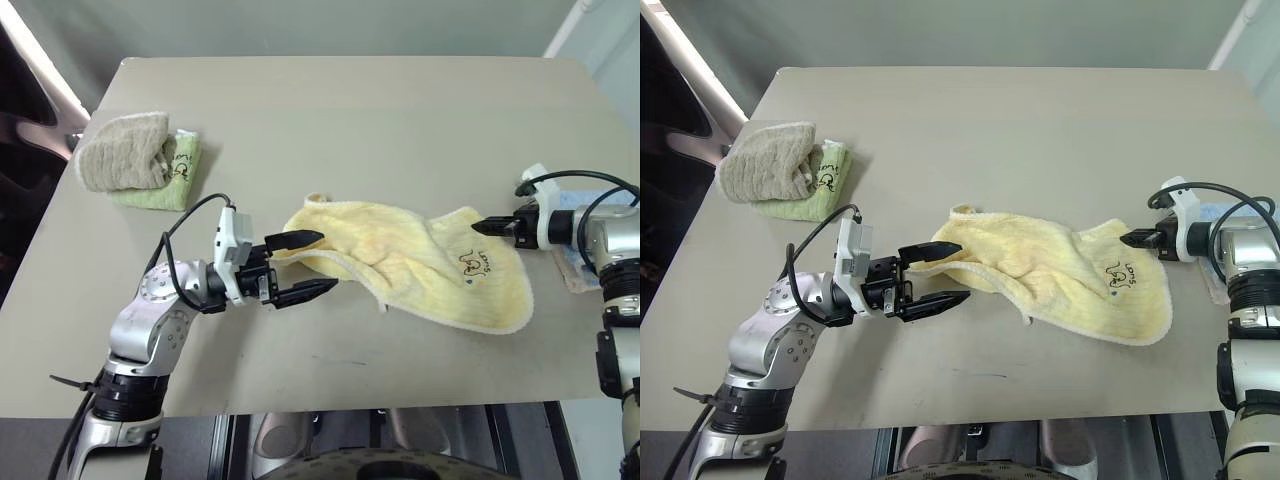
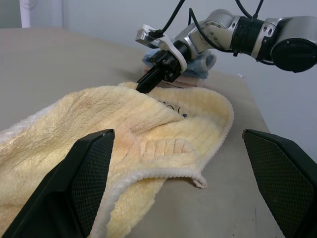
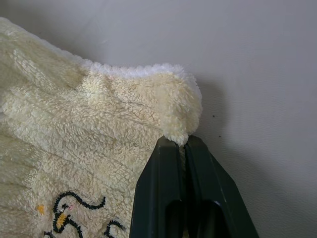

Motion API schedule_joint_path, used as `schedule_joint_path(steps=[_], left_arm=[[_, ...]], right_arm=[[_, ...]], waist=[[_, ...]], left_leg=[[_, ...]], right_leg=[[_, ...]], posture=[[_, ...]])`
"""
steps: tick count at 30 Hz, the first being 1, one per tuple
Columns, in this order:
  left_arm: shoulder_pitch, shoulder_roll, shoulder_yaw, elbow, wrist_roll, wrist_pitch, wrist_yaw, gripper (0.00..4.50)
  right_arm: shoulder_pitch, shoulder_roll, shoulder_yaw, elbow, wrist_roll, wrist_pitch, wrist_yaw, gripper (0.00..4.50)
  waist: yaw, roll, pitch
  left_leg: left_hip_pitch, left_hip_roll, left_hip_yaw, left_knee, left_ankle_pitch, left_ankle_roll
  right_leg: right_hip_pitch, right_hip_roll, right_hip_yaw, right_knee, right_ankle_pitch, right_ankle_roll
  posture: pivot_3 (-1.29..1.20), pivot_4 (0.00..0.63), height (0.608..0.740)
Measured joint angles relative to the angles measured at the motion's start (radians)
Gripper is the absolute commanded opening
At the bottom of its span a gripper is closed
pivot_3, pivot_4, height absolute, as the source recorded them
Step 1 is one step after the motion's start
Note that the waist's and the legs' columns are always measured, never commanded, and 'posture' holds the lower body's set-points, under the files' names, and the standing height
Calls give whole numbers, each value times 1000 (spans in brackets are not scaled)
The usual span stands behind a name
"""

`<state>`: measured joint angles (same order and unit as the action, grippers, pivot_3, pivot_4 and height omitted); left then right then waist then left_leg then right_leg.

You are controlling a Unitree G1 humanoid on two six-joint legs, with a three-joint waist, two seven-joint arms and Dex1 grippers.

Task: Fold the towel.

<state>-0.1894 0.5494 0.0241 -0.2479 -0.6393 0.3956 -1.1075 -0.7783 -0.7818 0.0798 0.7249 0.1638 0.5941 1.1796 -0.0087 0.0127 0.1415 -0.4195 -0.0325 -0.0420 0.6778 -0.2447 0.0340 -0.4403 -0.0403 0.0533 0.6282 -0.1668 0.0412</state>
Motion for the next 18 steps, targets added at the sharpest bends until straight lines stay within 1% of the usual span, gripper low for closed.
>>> schedule_joint_path(steps=[4,10,12,14,18], left_arm=[[-5,5,5,20,4,-5,-3,4500],[-73,56,50,128,29,-51,-23,4500],[-102,74,58,191,56,-88,-44,4500],[-124,86,56,242,88,-137,-69,4500],[-155,82,45,377,155,-246,-113,4500]], right_arm=[[24,-2,-10,-76,8,3,1,46],[107,-56,-107,-420,90,114,-23,46],[122,-72,-159,-553,133,175,-48,46],[122,-83,-198,-639,170,214,-71,46],[110,-90,-247,-725,211,268,-133,46]], waist=[[0,0,0],[2,1,1],[3,1,1],[3,1,1],[3,1,1]], left_leg=[[0,0,0,0,-1,2],[0,0,0,0,0,3],[-1,0,0,0,2,1],[0,0,0,0,2,0],[-1,0,0,1,1,1]], right_leg=[[0,0,0,1,0,0],[0,0,0,1,0,-1],[0,0,0,1,0,-1],[0,0,0,0,0,-1],[0,0,0,0,0,0]], posture=[[0,150,733],[0,150,733],[0,150,733],[0,150,733],[0,150,733]])
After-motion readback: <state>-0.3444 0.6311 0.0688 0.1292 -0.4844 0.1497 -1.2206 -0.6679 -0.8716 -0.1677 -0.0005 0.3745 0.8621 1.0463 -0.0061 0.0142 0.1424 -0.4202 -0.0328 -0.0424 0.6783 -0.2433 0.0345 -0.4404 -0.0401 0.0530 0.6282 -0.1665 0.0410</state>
